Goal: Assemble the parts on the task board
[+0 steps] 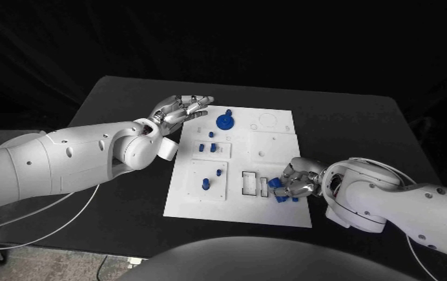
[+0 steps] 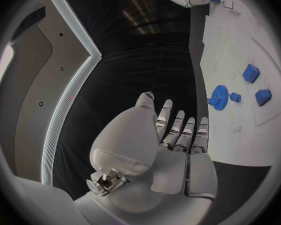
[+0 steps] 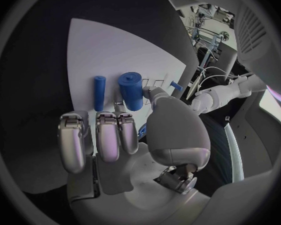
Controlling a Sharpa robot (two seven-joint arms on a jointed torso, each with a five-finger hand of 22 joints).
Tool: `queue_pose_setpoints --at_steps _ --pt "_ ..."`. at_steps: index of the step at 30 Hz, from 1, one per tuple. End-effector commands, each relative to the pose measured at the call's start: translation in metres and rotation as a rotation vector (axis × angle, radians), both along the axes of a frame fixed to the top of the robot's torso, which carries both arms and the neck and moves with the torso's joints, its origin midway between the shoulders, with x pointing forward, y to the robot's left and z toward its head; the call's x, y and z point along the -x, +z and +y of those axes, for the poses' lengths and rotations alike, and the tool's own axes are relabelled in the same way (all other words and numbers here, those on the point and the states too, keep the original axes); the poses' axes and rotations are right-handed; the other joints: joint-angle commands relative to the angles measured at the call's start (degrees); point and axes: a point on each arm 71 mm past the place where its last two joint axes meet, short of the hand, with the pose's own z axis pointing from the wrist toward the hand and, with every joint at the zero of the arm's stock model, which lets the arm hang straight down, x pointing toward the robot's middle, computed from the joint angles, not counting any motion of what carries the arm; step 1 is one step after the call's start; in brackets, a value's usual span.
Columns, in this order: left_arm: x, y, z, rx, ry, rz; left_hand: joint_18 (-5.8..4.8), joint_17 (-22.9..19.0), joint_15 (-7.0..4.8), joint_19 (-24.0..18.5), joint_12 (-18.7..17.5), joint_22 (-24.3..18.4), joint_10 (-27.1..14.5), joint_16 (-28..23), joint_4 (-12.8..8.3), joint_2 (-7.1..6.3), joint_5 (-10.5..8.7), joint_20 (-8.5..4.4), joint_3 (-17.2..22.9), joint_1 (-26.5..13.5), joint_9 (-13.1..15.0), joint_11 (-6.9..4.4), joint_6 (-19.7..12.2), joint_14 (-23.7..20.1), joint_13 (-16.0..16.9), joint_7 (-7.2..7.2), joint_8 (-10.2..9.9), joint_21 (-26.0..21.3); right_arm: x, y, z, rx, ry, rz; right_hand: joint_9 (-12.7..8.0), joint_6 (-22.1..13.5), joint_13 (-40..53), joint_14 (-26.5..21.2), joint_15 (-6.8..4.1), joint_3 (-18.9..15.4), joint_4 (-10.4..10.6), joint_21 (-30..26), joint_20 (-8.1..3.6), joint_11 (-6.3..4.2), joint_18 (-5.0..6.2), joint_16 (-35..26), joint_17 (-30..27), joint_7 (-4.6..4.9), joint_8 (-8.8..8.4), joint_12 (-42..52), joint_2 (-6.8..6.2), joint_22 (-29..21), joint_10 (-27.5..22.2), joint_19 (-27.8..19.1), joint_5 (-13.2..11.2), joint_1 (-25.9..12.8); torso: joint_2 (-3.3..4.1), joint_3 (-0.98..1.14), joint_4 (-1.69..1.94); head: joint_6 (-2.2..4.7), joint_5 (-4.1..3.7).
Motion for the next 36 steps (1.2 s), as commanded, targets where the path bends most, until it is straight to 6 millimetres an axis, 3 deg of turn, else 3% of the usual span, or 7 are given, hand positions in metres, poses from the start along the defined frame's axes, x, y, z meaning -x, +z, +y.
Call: queue_pose_setpoints --at_steps 1,6,12,20,27,32,36 --pt "0.001 0.000 -0.004 0.013 -0.021 0.004 0.55 0.0 0.02 0.3 0.2 0.1 0.4 0.2 0.1 0.15 0.28 -0.09 0.3 0.6 0.0 0.06 0.2 0.4 0.1 1.16 0.4 0.3 0.005 -0.001 0.002 -0.180 -0.144 0.166 1.0 0.9 15.1 5.4 -0.23 6.6 -5.9 -0.1 -0.24 -0.43 -0.67 0.3 11.4 -0.79 0.60 0.2 0.16 14.9 5.9 5.8 0.1 -0.7 -0.02 -0.06 0.00 0.00 -0.13" --pt "0.001 -0.001 -0.004 0.012 -0.022 0.007 0.58 0.1 0.04 0.4 0.3 0.1 0.4 0.2 0.1 0.16 0.30 -0.09 0.3 0.7 0.0 0.10 0.2 0.4 0.1 1.17 0.4 0.3 0.005 0.002 0.004 -0.245 -0.211 0.215 1.3 0.6 15.1 5.3 -0.29 6.9 -5.6 -0.3 -0.31 -0.47 -0.62 0.2 11.3 -0.81 0.81 0.2 0.29 14.8 5.9 5.7 -0.8 -1.4 0.04 -0.04 0.06 0.00 -0.29" --pt "0.001 -0.001 -0.004 0.010 -0.021 0.009 0.60 0.1 0.05 0.4 0.4 0.3 0.5 0.3 0.1 0.15 0.30 -0.09 0.4 0.7 0.0 0.11 0.2 0.5 0.1 1.18 0.4 0.3 0.003 0.003 0.009 -0.236 -0.188 0.211 1.8 -0.7 15.1 5.3 -0.08 6.8 -4.6 -0.7 -0.22 -0.18 -0.50 0.0 10.9 -0.45 0.74 0.2 0.41 14.7 5.9 5.5 -5.7 -3.5 0.06 -0.05 0.08 0.00 -0.32" --pt "0.001 -0.001 -0.005 0.010 -0.022 0.010 0.60 0.1 0.05 0.4 0.4 0.3 0.5 0.3 0.1 0.15 0.30 -0.09 0.4 0.7 0.0 0.11 0.2 0.5 0.1 1.18 0.4 0.3 -0.003 0.002 0.021 -0.216 -0.146 0.164 1.8 -1.4 15.1 5.2 0.05 6.9 -4.3 -1.0 -0.08 -0.02 -0.41 0.0 10.8 -0.26 0.71 0.2 0.53 14.6 5.9 5.3 -8.5 -4.0 0.09 -0.04 0.01 0.00 -0.46" --pt "0.001 -0.001 -0.006 0.011 -0.026 0.012 0.60 0.1 0.05 0.4 0.4 0.3 0.5 0.3 0.1 0.15 0.30 -0.09 0.4 0.7 0.0 0.11 0.2 0.5 0.1 1.18 0.4 0.3 -0.005 -0.001 0.027 -0.187 -0.119 0.159 1.1 -3.5 15.1 5.0 0.61 6.2 -3.0 -2.3 0.34 0.69 -0.03 -0.6 9.6 0.56 -0.17 0.2 0.75 14.0 5.9 4.6 -15.5 -5.6 0.10 0.00 0.07 0.00 -0.39" --pt "0.001 -0.001 -0.006 0.010 -0.025 0.013 0.60 0.1 0.05 0.4 0.4 0.3 0.5 0.3 0.1 0.15 0.30 -0.09 0.4 0.7 0.0 0.11 0.2 0.5 0.1 1.18 0.4 0.3 -0.006 -0.001 0.030 -0.185 -0.109 0.146 0.6 -3.8 15.1 5.0 0.86 5.7 -2.4 -2.4 0.62 0.96 -0.01 -0.6 9.7 0.83 -0.21 0.2 0.92 14.0 5.9 4.6 -18.7 -6.1 0.06 0.00 -0.03 0.00 -0.26" --pt "0.001 -0.002 -0.006 0.010 -0.027 0.014 0.68 0.1 0.10 0.5 0.4 0.3 0.5 0.4 0.1 0.12 0.32 -0.09 0.4 0.7 0.0 0.16 0.2 0.6 0.1 1.22 0.4 0.4 -0.007 -0.001 0.033 -0.187 -0.104 0.140 0.3 -3.9 15.1 4.9 0.94 5.3 -1.7 -2.5 0.75 1.05 0.02 -0.7 9.5 0.91 -0.13 0.2 1.22 14.0 5.9 4.5 -20.0 -6.6 0.05 -0.02 0.04 0.00 -0.40"
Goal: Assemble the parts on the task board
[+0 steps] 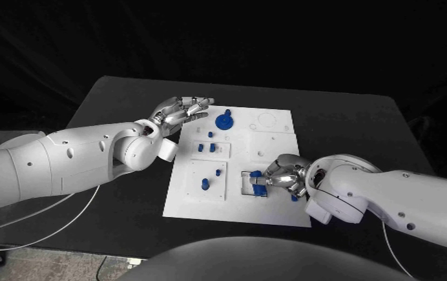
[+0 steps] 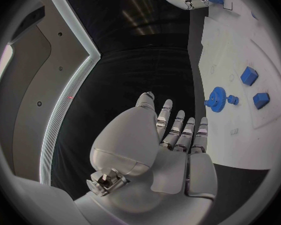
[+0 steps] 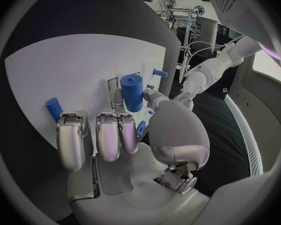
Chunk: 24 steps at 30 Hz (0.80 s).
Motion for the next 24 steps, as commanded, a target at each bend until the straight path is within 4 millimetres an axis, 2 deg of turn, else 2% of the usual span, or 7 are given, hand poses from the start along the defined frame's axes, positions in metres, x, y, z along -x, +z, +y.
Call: queue_pose_setpoints --at_steps 1,11,15,20,21,22,24 --pt "0.0005 0.0007 -0.0031 0.014 -0.020 0.000 0.68 0.1 -0.02 0.5 0.4 0.1 0.3 0.4 0.1 -0.11 0.32 -0.09 0.4 0.5 0.0 -0.04 0.2 0.5 0.1 1.22 0.2 0.4 0.0000 -0.0008 0.0025 0.014 0.025 -0.017 -0.3 -0.4 15.1 4.8 0.38 -0.2 0.6 -0.3 0.35 0.54 0.02 -0.2 9.6 0.03 -0.32 0.2 0.31 14.0 6.0 4.5 -0.9 -0.9 -0.03 -0.02 -0.04 0.00 -0.08" --pt "0.0005 0.0005 -0.0036 0.014 -0.022 0.003 0.71 0.1 0.01 0.5 0.4 0.0 0.4 0.4 0.1 -0.12 0.34 -0.09 0.4 0.5 0.0 -0.03 0.1 0.5 0.1 1.23 0.2 0.3 -0.0008 -0.0026 0.0057 0.019 0.030 -0.007 -1.1 -0.4 15.1 4.7 0.42 -0.8 2.2 -0.6 0.45 0.58 0.11 -0.4 9.1 0.06 -0.17 0.2 1.17 13.9 6.0 4.4 -2.4 -2.0 0.00 -0.01 -0.01 0.00 -0.02" --pt "0.0006 0.0004 -0.0038 0.014 -0.023 0.004 0.71 0.1 0.01 0.5 0.4 0.0 0.4 0.4 0.1 -0.12 0.34 -0.09 0.4 0.5 0.0 -0.03 0.1 0.5 0.1 1.23 0.2 0.3 -0.0002 -0.0034 0.0066 0.026 0.039 0.003 -1.5 -0.5 15.1 4.6 0.42 -2.0 3.4 -0.7 0.45 0.57 0.13 -0.5 9.0 0.04 0.00 0.2 1.05 13.8 6.0 4.3 -6.9 -3.3 -0.04 -0.02 0.03 0.00 -0.02" --pt "0.0006 0.0003 -0.0039 0.013 -0.024 0.006 0.72 0.1 0.02 0.5 0.4 0.0 0.4 0.4 0.1 -0.12 0.35 -0.09 0.4 0.6 0.0 -0.02 0.2 0.5 0.1 1.24 0.2 0.3 0.0006 -0.0041 0.0076 0.032 0.048 0.013 -1.8 -0.5 15.1 4.6 0.41 -2.7 4.4 -0.8 0.45 0.56 0.14 -0.5 9.0 0.02 0.15 0.2 1.06 13.8 6.0 4.3 -7.3 -4.2 0.00 -0.03 -0.03 0.00 0.10" --pt "0.0006 0.0003 -0.0039 0.013 -0.024 0.006 0.74 0.1 0.03 0.5 0.4 0.0 0.4 0.5 0.1 -0.13 0.36 -0.09 0.4 0.6 0.0 -0.01 0.2 0.5 0.0 1.25 0.3 0.3 0.0007 -0.0042 0.0077 0.034 0.050 0.015 -1.8 -0.3 15.1 4.6 0.19 -4.6 3.8 -0.8 0.17 0.18 0.13 -0.5 9.0 -0.15 0.17 0.2 1.67 13.8 6.0 4.3 -20.6 -6.3 -0.01 -0.03 -0.06 0.00 0.11" --pt "0.0006 0.0003 -0.0041 0.013 -0.024 0.006 0.74 0.1 0.03 0.5 0.4 0.0 0.4 0.5 0.1 -0.13 0.36 -0.09 0.4 0.6 0.0 -0.01 0.2 0.5 0.0 1.25 0.3 0.3 0.0009 -0.0043 0.0079 0.035 0.052 0.016 -1.8 -0.3 15.1 4.6 0.00 -7.2 4.0 -0.8 0.00 0.20 0.14 -0.5 9.0 -0.33 0.11 0.2 -0.67 13.8 6.0 4.3 -24.0 -7.9 -0.02 -0.03 -0.05 0.00 0.08" --pt "0.0006 0.0002 -0.0042 0.014 -0.025 0.007 0.74 0.1 0.03 0.5 0.4 0.0 0.4 0.5 0.1 -0.14 0.36 -0.09 0.4 0.6 0.0 -0.01 0.2 0.5 0.0 1.25 0.3 0.3 0.0011 -0.0044 0.0081 0.036 0.054 0.018 -1.8 -0.2 15.1 4.6 -0.06 -8.4 4.5 -0.8 -0.12 0.13 0.13 -0.5 9.0 -0.36 0.06 0.2 -1.13 13.8 6.0 4.3 -24.0 -8.2 -0.02 -0.03 -0.03 0.00 0.03"
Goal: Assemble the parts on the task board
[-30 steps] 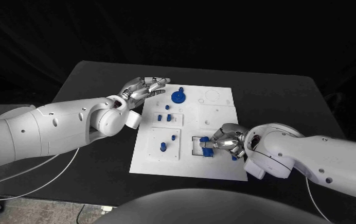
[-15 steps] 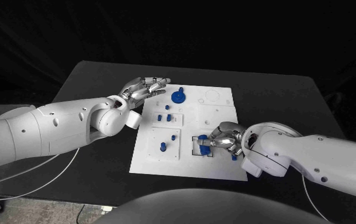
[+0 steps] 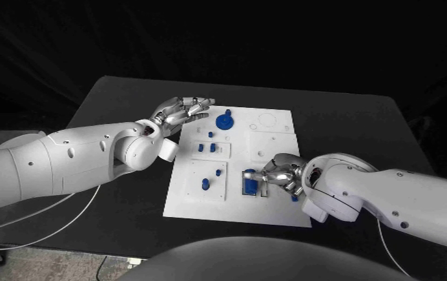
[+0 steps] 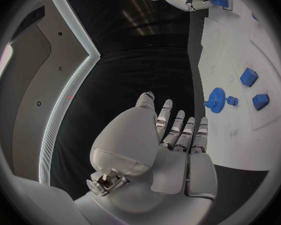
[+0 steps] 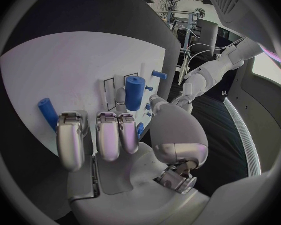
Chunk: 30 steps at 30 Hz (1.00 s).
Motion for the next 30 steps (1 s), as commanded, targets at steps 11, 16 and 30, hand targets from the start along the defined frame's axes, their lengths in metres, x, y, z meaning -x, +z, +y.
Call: queue_pose_setpoints --at_steps 11,16,30 --pt "0.001 0.000 -0.004 0.014 -0.024 0.006 0.78 0.1 -0.01 0.3 0.1 -0.1 0.4 0.2 0.0 -0.18 0.44 0.12 0.4 0.7 0.0 0.02 0.1 0.5 0.1 1.27 0.3 0.3 0.003 -0.004 -0.003 0.032 0.017 0.021 -0.7 -0.1 15.1 4.6 0.28 -1.8 1.3 -0.3 0.24 0.44 0.14 -0.2 9.0 -0.09 0.40 0.2 2.55 13.8 6.0 4.3 1.3 1.3 -0.02 0.03 -0.01 0.00 0.09" --pt "0.001 0.000 -0.003 0.013 -0.023 0.007 0.82 0.1 0.03 0.3 0.2 -0.1 0.4 0.3 0.0 -0.22 0.51 0.13 0.4 0.8 0.0 0.06 0.1 0.5 0.1 1.30 0.3 0.3 0.001 -0.001 -0.012 0.019 -0.020 -0.019 -0.9 0.4 15.1 4.7 0.26 -3.2 1.3 -0.3 0.29 0.37 0.13 -0.1 9.2 -0.22 1.04 0.2 2.96 13.8 6.0 4.4 3.4 0.6 -0.01 0.05 0.00 0.00 0.24" --pt "0.000 0.000 -0.003 0.009 -0.021 0.009 0.88 0.1 0.07 0.5 0.4 0.1 0.5 0.4 0.0 -0.29 0.60 0.13 0.5 0.9 0.1 0.12 0.3 0.6 0.1 1.34 0.4 0.4 -0.015 0.040 -0.063 0.174 -0.001 -0.129 -1.1 0.8 15.1 4.8 -0.08 -2.4 -4.1 0.5 -0.04 -0.03 -0.09 0.2 9.8 -0.64 2.57 0.2 2.50 14.1 6.0 4.8 21.0 10.0 -0.04 -0.12 -0.04 0.00 0.06"
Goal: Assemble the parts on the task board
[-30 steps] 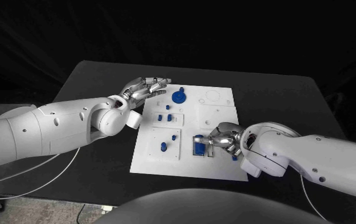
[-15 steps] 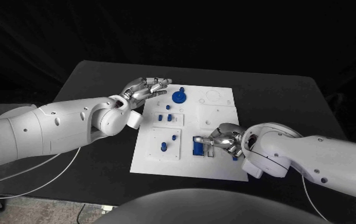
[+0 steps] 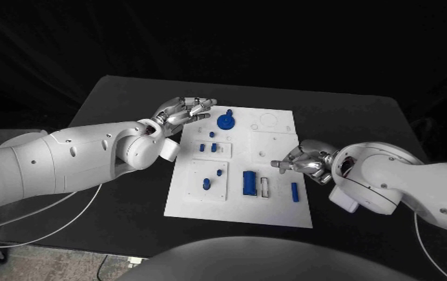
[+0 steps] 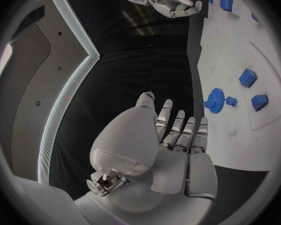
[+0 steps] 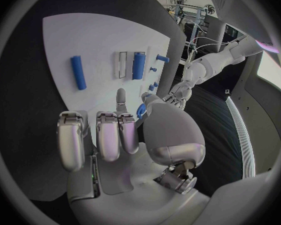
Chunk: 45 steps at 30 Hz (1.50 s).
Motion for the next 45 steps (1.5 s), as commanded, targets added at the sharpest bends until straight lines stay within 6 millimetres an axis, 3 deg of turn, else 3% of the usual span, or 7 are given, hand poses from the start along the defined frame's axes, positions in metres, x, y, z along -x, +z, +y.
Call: queue_pose_setpoints --at_steps 1,5,10,15,38,41,45 --pt "0.000 0.001 -0.003 0.012 -0.018 0.000 0.88 0.1 -0.13 0.5 0.4 0.1 0.3 0.4 0.0 0.01 0.36 0.13 0.5 0.6 0.1 -0.08 0.3 0.4 0.1 1.34 0.4 0.4 0.000 0.001 -0.008 0.138 0.077 -0.028 0.0 0.4 15.1 4.9 -0.10 0.1 -0.7 0.4 -0.04 -0.06 -0.10 0.3 9.9 -0.14 0.42 0.2 -0.15 14.2 6.0 4.8 0.5 0.8 0.05 -0.06 -0.01 0.00 -0.35" --pt "0.000 0.000 -0.003 0.012 -0.019 0.002 0.90 0.1 -0.13 0.5 0.4 0.1 0.4 0.4 0.0 -0.02 0.39 0.13 0.5 0.6 0.1 -0.06 0.3 0.4 0.1 1.36 0.4 0.4 -0.003 -0.002 -0.015 0.225 0.112 -0.060 0.3 0.9 15.1 4.9 -0.19 0.1 -1.1 0.6 -0.10 -0.19 -0.16 0.3 10.0 -0.30 0.96 0.2 -0.21 14.2 6.0 4.9 -0.1 1.4 0.05 -0.01 -0.22 0.00 0.00" --pt "0.001 0.000 -0.003 0.011 -0.019 0.004 0.90 0.1 -0.13 0.5 0.4 0.1 0.4 0.4 0.0 -0.02 0.39 0.13 0.5 0.6 0.1 -0.06 0.3 0.4 0.1 1.36 0.4 0.4 0.000 -0.013 -0.022 0.295 0.135 -0.071 0.8 1.6 15.1 4.9 -0.37 0.2 -1.3 0.6 -0.22 -0.44 -0.17 0.3 10.0 -0.61 1.79 0.2 0.03 14.3 6.0 4.9 -0.4 1.8 0.05 0.01 0.00 0.00 -0.11" --pt "0.001 0.000 0.000 0.008 -0.017 0.007 0.90 0.1 -0.13 0.5 0.4 0.1 0.4 0.4 0.0 -0.02 0.39 0.13 0.5 0.6 0.1 -0.06 0.3 0.4 0.1 1.36 0.4 0.4 0.003 -0.022 -0.025 0.330 0.147 -0.066 1.0 1.9 15.1 4.9 -0.47 0.2 -1.3 0.6 -0.30 -0.57 -0.16 0.3 9.9 -0.74 2.16 0.2 0.12 14.2 6.0 4.9 -0.4 1.8 0.05 -0.05 -0.19 0.00 0.14" --pt "0.001 -0.001 0.003 0.002 -0.016 0.013 0.96 0.1 -0.14 0.5 0.5 0.1 0.5 0.5 0.0 -0.09 0.44 0.14 0.5 0.8 0.1 -0.01 0.4 0.5 0.1 1.40 0.5 0.4 0.017 -0.039 -0.017 0.329 0.177 -0.042 2.1 2.5 15.1 4.9 -0.84 -0.4 -0.8 0.6 -0.67 -0.98 -0.16 0.3 9.8 -1.23 3.51 0.2 0.32 14.2 6.0 4.9 -2.8 1.2 0.04 -0.04 -0.04 0.00 -0.26" --pt "0.001 -0.001 0.003 0.001 -0.016 0.015 0.96 0.1 -0.14 0.5 0.5 0.1 0.5 0.5 0.0 -0.09 0.44 0.14 0.5 0.8 0.1 -0.01 0.4 0.5 0.1 1.40 0.5 0.4 0.018 -0.041 -0.015 0.327 0.181 -0.038 2.3 2.6 15.1 4.8 -1.00 -0.1 -1.5 0.6 -0.79 -1.16 -0.15 0.2 9.8 -1.43 3.75 0.2 0.30 14.2 6.0 4.9 -1.8 2.2 0.04 -0.07 -0.02 0.00 -0.33" --pt "0.001 -0.001 0.003 0.002 -0.017 0.016 0.97 0.1 -0.14 0.6 0.5 0.1 0.5 0.5 0.0 -0.10 0.44 0.14 0.5 0.8 0.1 0.00 0.4 0.5 0.1 1.41 0.5 0.4 0.019 -0.044 -0.012 0.326 0.188 -0.031 2.5 1.8 15.1 4.8 -1.25 1.2 -3.6 0.4 -1.03 -1.42 -0.11 0.1 9.5 -1.65 3.68 0.2 0.03 14.2 6.0 4.8 2.1 5.1 0.03 -0.06 0.02 0.00 -0.31"
